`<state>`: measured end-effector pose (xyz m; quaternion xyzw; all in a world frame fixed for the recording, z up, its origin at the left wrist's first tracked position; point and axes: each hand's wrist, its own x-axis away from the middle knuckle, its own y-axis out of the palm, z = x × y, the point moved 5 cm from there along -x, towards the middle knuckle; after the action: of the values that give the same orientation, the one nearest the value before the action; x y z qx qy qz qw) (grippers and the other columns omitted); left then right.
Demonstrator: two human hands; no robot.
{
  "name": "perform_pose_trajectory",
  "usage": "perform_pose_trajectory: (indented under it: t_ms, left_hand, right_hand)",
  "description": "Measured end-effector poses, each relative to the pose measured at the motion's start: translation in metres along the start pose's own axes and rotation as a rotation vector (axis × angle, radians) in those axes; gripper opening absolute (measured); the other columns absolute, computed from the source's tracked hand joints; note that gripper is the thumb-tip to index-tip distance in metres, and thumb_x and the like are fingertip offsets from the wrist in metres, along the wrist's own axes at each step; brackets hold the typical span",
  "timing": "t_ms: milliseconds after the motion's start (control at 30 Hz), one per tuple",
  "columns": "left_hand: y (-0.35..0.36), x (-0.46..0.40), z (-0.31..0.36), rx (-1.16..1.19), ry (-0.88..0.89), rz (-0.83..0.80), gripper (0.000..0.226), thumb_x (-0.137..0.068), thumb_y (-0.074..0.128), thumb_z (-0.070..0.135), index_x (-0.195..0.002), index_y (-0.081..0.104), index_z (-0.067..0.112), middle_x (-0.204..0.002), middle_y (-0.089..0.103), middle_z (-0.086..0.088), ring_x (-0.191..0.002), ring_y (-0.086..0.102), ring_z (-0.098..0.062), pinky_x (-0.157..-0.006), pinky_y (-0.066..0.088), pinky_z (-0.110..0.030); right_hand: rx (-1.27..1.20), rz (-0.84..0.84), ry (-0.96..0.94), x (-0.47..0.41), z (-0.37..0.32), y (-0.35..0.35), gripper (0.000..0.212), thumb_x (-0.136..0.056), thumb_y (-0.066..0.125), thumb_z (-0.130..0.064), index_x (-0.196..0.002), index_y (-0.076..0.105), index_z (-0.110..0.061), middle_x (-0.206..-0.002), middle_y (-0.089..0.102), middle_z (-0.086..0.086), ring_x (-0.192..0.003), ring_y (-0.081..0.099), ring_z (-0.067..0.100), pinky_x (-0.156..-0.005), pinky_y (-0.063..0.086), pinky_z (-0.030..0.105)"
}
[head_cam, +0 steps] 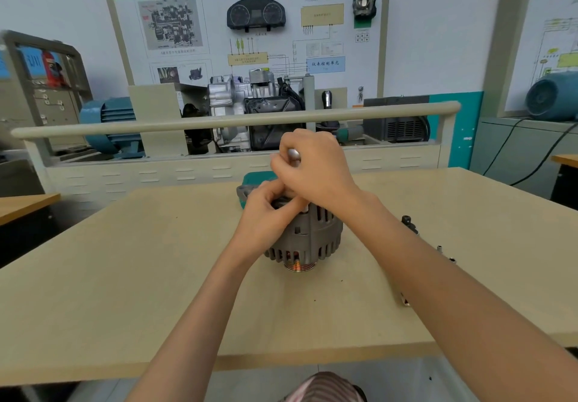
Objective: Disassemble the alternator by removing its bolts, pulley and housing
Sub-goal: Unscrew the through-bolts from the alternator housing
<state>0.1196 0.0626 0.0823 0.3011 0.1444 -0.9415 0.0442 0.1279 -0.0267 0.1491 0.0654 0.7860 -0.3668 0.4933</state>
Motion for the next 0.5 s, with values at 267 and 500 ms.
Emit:
perform_pose_trajectory:
  t_ms: [267,500]
  left_hand:
    - [0.0024,0.0023,-0.0007,-0.037,0.032,0.012,0.036,-0.086,0.062,0.015,-0.068,0.069,0.046,-0.073,0.065,0.022,-0.095,0.057,-0.024,-0.087,0.046,-0.045]
    - [0.0026,0.0005,-0.0050,-0.008,0.048,0.034,0.025,-0.085,0.064,0.009,-0.074,0.071,0.031,-0.075,0.068,0.005,-0.094,0.057,-0.032,-0.088,0.045,-0.056]
  right_hand:
    - [-0.269,0.046,0.047,-0.0001,0.0042,0.0037,0.032,-0.085,0.060,-0.014,-0.057,0.046,-0.016,-0.060,0.046,-0.002,-0.065,0.048,0.019,-0.064,0.037,0.031]
    - [-0.010,0.076,0.005,0.0045,-0.0030,-0.0023,0.025,-0.088,0.055,-0.020,-0.065,0.047,-0.014,-0.063,0.042,-0.006,-0.069,0.048,0.020,-0.072,0.027,0.026]
